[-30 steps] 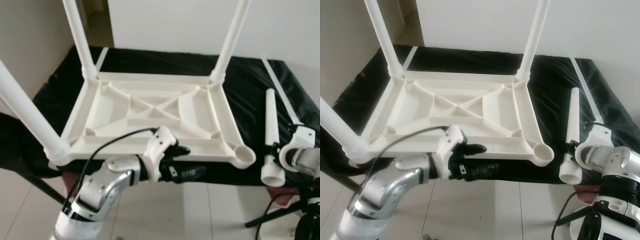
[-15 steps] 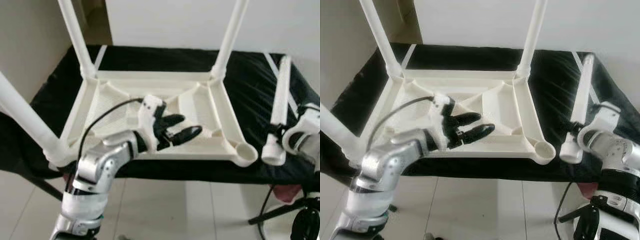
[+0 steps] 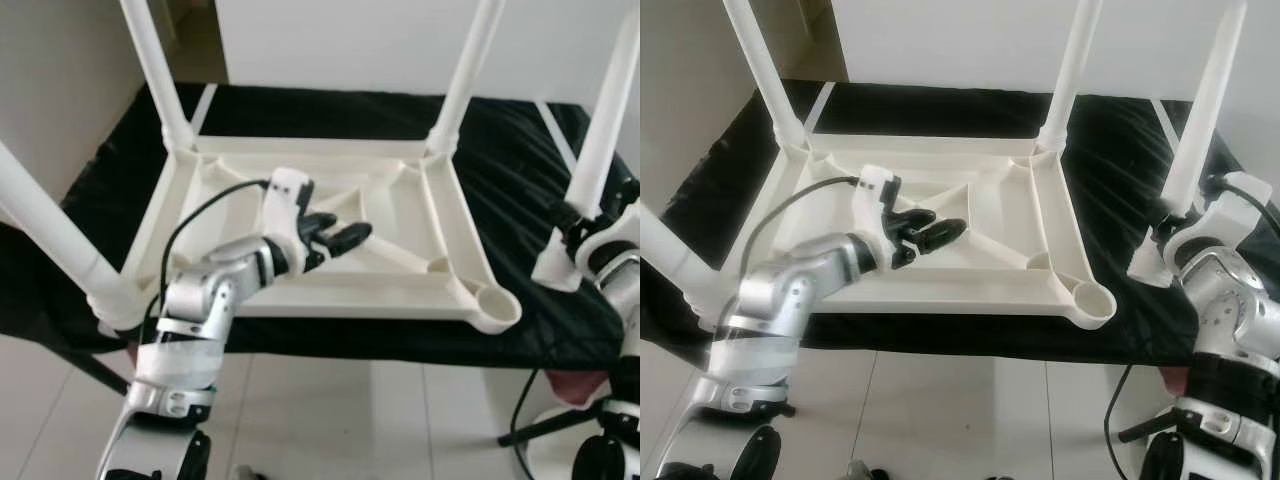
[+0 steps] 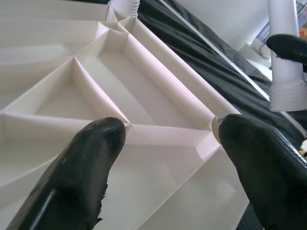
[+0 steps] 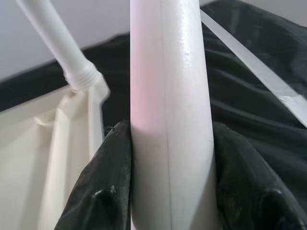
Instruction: Building children table
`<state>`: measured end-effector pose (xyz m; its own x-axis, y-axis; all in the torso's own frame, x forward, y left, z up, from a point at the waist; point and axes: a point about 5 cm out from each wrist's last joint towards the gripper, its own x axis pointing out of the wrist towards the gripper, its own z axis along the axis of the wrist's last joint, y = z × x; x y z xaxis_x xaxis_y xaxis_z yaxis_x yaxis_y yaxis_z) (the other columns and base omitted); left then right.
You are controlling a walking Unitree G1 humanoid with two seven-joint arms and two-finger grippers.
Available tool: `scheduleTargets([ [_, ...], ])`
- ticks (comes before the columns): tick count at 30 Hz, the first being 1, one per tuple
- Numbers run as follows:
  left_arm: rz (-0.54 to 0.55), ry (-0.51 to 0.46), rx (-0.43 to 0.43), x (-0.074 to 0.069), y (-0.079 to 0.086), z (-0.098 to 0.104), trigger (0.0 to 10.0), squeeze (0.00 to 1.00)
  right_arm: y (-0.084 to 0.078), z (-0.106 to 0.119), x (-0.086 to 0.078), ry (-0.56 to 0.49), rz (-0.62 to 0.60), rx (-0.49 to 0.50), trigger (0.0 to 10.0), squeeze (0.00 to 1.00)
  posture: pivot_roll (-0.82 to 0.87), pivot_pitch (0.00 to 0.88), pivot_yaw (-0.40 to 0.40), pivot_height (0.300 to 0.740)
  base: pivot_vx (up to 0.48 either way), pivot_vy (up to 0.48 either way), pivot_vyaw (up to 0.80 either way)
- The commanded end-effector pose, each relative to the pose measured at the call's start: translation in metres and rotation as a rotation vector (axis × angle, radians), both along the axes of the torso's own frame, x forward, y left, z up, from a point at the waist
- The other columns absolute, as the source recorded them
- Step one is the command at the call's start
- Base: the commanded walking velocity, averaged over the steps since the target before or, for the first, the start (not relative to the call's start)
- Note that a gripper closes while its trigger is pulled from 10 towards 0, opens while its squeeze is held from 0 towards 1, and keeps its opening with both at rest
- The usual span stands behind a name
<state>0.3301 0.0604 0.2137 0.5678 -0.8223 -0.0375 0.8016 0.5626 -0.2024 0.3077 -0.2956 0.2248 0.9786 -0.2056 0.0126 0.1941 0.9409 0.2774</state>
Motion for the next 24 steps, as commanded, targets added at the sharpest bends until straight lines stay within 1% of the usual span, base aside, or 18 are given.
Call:
scheduleTargets([
  [1, -0.013, -0.053, 0.026, 0.001, -0.007, 0.005, 10.0, 0.00, 0.004, 0.006, -0.003, -0.070, 0.009, 0.005, 10.0, 0.00, -0.02, 0.097, -0.019, 0.740, 0.000, 0.000, 0.00],
  [3, -0.010, -0.096, 0.036, 0.002, -0.015, 0.009, 10.0, 0.00, 0.012, 0.009, -0.005, -0.121, 0.026, 0.025, 10.0, 0.00, -0.02, 0.091, -0.019, 0.740, 0.000, 0.000, 0.00],
  [5, 0.013, -0.146, 0.083, 0.008, -0.023, 0.010, 10.0, 0.00, 0.030, 0.012, -0.006, -0.181, 0.093, -0.035, 10.0, 0.00, -0.02, 0.079, -0.017, 0.740, 0.000, 0.000, 0.00],
  [6, 0.037, -0.170, 0.093, 0.011, -0.026, 0.013, 10.0, 0.00, 0.040, 0.015, -0.007, -0.216, 0.129, -0.072, 10.0, 0.00, -0.02, 0.079, -0.017, 0.740, 0.000, 0.000, 0.00],
  [7, 0.054, -0.186, 0.097, 0.014, -0.027, 0.015, 10.0, 0.00, 0.047, 0.016, -0.009, -0.241, 0.152, -0.096, 10.0, 0.00, -0.02, 0.079, -0.017, 0.740, 0.000, 0.000, 0.00],
  [8, 0.054, -0.186, 0.097, 0.014, -0.027, 0.015, 10.0, 0.00, 0.047, 0.016, -0.009, -0.241, 0.152, -0.096, 10.0, 0.00, -0.02, 0.079, -0.017, 0.740, 0.000, 0.000, 0.00],
  [9, 0.051, -0.175, 0.083, 0.016, -0.029, 0.017, 10.0, 0.00, 0.054, 0.018, -0.011, -0.271, 0.182, -0.115, 10.0, 0.00, -0.02, 0.075, -0.016, 0.740, 0.000, 0.000, 0.00],
  [11, 0.039, -0.184, 0.089, 0.018, -0.031, 0.020, 10.0, 0.00, 0.063, 0.018, -0.011, -0.298, 0.218, -0.096, 10.0, 0.00, -0.02, 0.068, -0.012, 0.740, 0.000, 0.000, 0.00],
  [12, 0.035, -0.181, 0.096, 0.020, -0.033, 0.020, 10.0, 0.00, 0.068, 0.017, -0.011, -0.304, 0.231, -0.091, 10.0, 0.00, -0.02, 0.063, -0.010, 0.740, 0.000, 0.000, 0.00],
  [14, 0.034, -0.180, 0.103, 0.021, -0.033, 0.020, 10.0, 0.00, 0.070, 0.016, -0.011, -0.306, 0.236, -0.088, 10.0, 0.00, -0.02, 0.063, -0.010, 0.740, 0.000, 0.000, 0.00],
  [15, 0.051, -0.166, 0.102, 0.024, -0.035, 0.021, 10.0, 0.00, 0.078, 0.013, -0.012, -0.306, 0.272, -0.089, 10.0, 0.00, -0.02, 0.057, -0.007, 0.740, 0.000, 0.000, 0.00],
  [17, 0.051, -0.166, 0.102, 0.024, -0.035, 0.021, 10.0, 0.00, 0.078, 0.013, -0.012, -0.306, 0.272, -0.089, 10.0, 0.00, -0.02, 0.057, -0.007, 0.740, 0.000, 0.000, 0.00],
  [18, 0.066, -0.158, 0.106, 0.028, -0.036, 0.023, 10.0, 0.00, 0.084, 0.010, -0.012, -0.302, 0.299, -0.098, 10.0, 0.00, -0.02, 0.046, -0.005, 0.740, 0.000, 0.000, 0.00],
  [19, 0.085, -0.168, 0.113, 0.031, -0.038, 0.026, 10.0, 0.00, 0.090, 0.006, -0.012, -0.299, 0.334, -0.090, 10.0, 0.00, -0.01, 0.040, -0.003, 0.740, 0.000, 0.000, 0.00],
  [20, 0.085, -0.168, 0.113, 0.031, -0.038, 0.026, 10.0, 0.00, 0.090, 0.006, -0.012, -0.299, 0.334, -0.090, 10.0, 0.00, -0.01, 0.040, -0.003, 0.740, 0.000, 0.000, 0.00],
  [22, 0.118, -0.219, 0.143, 0.037, -0.041, 0.031, 10.0, 0.00, 0.104, -0.002, -0.014, -0.285, 0.411, -0.089, 10.0, 0.00, -0.01, 0.027, 0.002, 0.740, 0.000, 0.000, 0.00],
  [23, 0.118, -0.219, 0.143, 0.037, -0.041, 0.031, 10.0, 0.00, 0.104, -0.002, -0.014, -0.285, 0.411, -0.089, 10.0, 0.00, -0.01, 0.027, 0.002, 0.740, 0.000, 0.000, 0.00],
  [24, 0.132, -0.230, 0.152, 0.039, -0.042, 0.032, 10.0, 0.00, 0.108, -0.005, -0.015, -0.285, 0.431, -0.088, 10.0, 0.00, -0.01, 0.009, 0.001, 0.740, 0.000, 0.000, 0.00],
])
